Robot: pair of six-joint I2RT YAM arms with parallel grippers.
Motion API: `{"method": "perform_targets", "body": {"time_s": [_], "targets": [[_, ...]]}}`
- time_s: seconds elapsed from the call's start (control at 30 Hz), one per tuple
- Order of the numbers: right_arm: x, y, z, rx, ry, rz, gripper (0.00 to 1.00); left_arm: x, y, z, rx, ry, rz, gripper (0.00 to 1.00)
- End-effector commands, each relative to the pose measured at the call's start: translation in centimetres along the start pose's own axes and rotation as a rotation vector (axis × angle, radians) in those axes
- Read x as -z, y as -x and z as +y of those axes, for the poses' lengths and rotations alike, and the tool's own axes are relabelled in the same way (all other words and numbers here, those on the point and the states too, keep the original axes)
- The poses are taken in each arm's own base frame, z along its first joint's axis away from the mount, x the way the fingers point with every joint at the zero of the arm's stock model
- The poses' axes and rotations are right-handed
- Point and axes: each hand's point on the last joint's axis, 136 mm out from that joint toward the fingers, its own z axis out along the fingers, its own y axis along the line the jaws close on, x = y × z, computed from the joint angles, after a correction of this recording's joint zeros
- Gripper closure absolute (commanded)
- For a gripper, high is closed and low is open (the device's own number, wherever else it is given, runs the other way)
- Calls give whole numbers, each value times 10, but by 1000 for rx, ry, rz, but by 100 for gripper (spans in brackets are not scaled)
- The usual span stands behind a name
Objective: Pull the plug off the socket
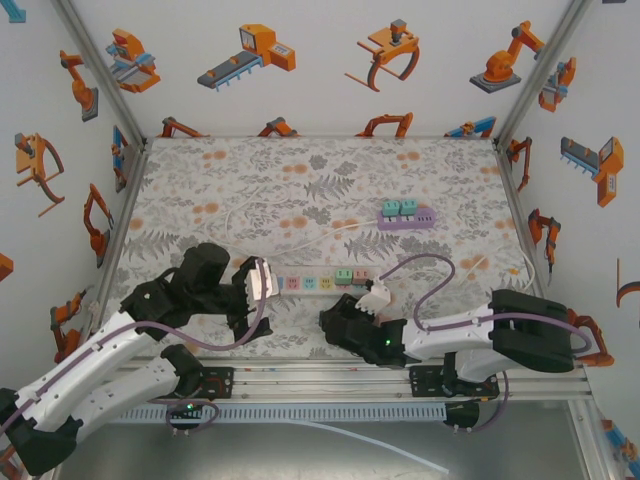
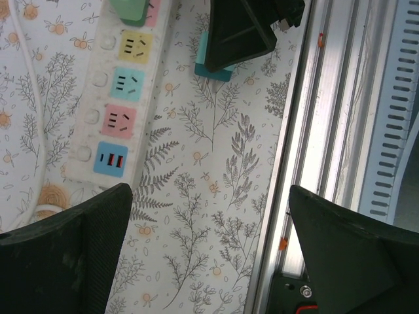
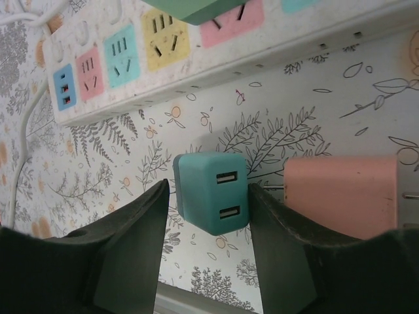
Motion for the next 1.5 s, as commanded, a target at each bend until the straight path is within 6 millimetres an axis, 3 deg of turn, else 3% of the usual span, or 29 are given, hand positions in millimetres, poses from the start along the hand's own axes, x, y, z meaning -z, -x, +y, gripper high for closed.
{"method": "perform_targets", "body": {"time_s": [0.0, 0.3, 0.6, 0.8, 0.97, 1.1, 1.3, 1.47], "targets": [[6, 9, -6, 4, -26, -32, 50, -3, -1, 0, 0, 2, -2, 3], [23, 31, -15, 47, -45, -87, 50, -7, -2, 2, 5, 7, 8, 3], [54, 74, 9, 223, -11, -191, 50, -9, 4, 6, 4, 26, -12, 3], [76, 113, 19, 405, -21, -296, 49, -9, 12, 14, 39, 59, -37, 3], [86, 141, 23, 571, -28, -354, 44, -6, 37, 37, 211, 153, -141, 3], [79, 145, 41, 750, 67, -256, 35, -6, 48, 62, 378, 246, -188, 3], [71, 147, 66, 1040, 183, -147, 32, -2, 33, 105, 637, 437, -111, 3], [56, 141, 80, 1258, 272, -22, 31, 6, 5, 132, 884, 513, -52, 3]]}}
